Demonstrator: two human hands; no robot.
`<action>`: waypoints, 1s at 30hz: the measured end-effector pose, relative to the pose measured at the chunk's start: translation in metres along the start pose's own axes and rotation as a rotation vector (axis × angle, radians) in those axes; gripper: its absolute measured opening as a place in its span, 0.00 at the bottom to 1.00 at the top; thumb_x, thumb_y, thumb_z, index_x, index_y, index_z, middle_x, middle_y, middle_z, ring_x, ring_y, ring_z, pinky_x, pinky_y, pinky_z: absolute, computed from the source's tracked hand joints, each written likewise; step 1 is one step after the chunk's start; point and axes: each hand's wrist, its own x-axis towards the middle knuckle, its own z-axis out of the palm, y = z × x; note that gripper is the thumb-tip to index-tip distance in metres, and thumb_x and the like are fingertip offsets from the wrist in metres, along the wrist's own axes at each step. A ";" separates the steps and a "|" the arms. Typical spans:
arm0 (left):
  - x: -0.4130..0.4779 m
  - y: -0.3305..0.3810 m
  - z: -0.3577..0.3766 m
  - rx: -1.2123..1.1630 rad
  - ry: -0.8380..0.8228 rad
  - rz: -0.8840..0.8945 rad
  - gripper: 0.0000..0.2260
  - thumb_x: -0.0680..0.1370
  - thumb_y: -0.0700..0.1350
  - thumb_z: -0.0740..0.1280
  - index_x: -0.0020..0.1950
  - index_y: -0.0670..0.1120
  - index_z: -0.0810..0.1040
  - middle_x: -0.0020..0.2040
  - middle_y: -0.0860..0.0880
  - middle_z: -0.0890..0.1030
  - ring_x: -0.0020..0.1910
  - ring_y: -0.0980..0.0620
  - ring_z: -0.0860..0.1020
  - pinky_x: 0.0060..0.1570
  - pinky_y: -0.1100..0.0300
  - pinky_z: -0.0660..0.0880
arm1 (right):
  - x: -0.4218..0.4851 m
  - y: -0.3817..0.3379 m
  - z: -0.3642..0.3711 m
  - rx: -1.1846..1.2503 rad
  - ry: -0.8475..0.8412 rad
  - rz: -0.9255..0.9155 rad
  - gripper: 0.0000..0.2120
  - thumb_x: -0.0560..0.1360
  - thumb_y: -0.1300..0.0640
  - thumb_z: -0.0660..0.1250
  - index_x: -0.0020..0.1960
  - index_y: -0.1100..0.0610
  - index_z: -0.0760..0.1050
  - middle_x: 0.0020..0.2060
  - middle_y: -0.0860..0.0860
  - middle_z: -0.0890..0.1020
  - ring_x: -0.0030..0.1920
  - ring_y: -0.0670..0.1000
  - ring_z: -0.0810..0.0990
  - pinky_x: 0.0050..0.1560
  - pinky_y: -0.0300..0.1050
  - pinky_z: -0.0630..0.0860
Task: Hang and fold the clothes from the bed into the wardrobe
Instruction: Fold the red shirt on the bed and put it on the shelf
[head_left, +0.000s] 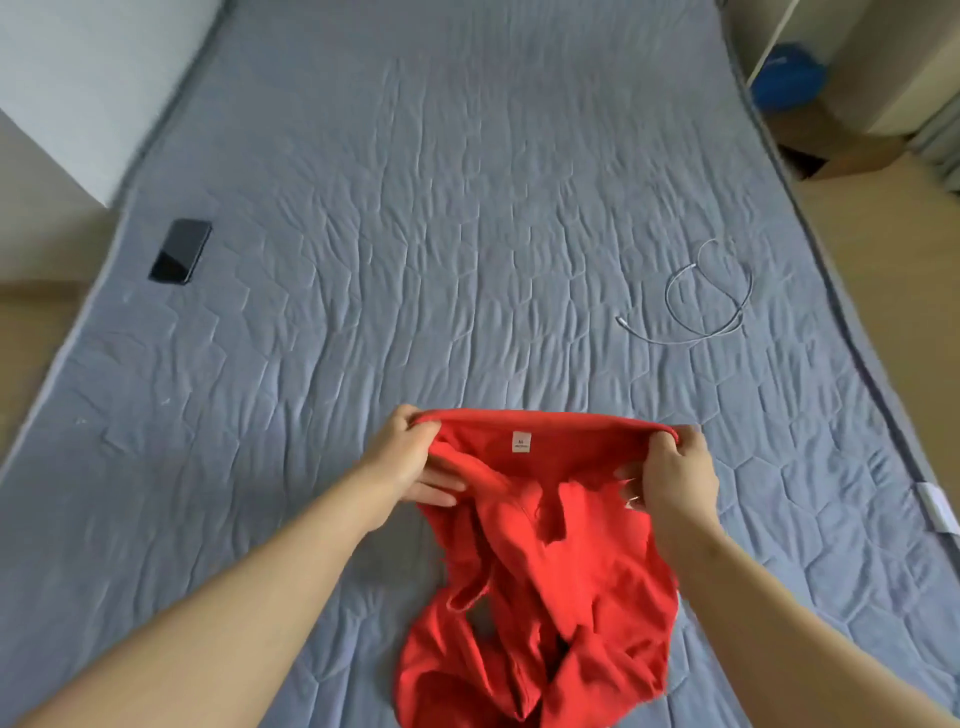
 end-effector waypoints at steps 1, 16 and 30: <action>-0.014 0.014 -0.003 0.005 -0.026 0.025 0.06 0.81 0.46 0.57 0.44 0.49 0.66 0.40 0.41 0.78 0.25 0.46 0.81 0.23 0.54 0.78 | -0.012 -0.014 -0.010 0.042 0.005 -0.003 0.07 0.72 0.60 0.52 0.39 0.51 0.66 0.25 0.52 0.79 0.19 0.50 0.74 0.30 0.46 0.71; -0.257 0.082 -0.034 0.097 0.353 0.731 0.14 0.66 0.57 0.64 0.39 0.48 0.67 0.35 0.48 0.74 0.40 0.43 0.78 0.47 0.43 0.78 | -0.204 -0.093 -0.149 0.450 0.180 -0.452 0.09 0.72 0.63 0.55 0.40 0.49 0.65 0.25 0.44 0.81 0.24 0.43 0.78 0.37 0.51 0.74; -0.461 0.089 -0.031 -0.117 0.696 1.121 0.10 0.69 0.57 0.62 0.35 0.53 0.65 0.29 0.54 0.69 0.25 0.62 0.69 0.34 0.55 0.73 | -0.352 -0.127 -0.274 0.819 0.202 -0.947 0.07 0.67 0.60 0.57 0.40 0.48 0.65 0.26 0.45 0.78 0.26 0.46 0.77 0.27 0.37 0.73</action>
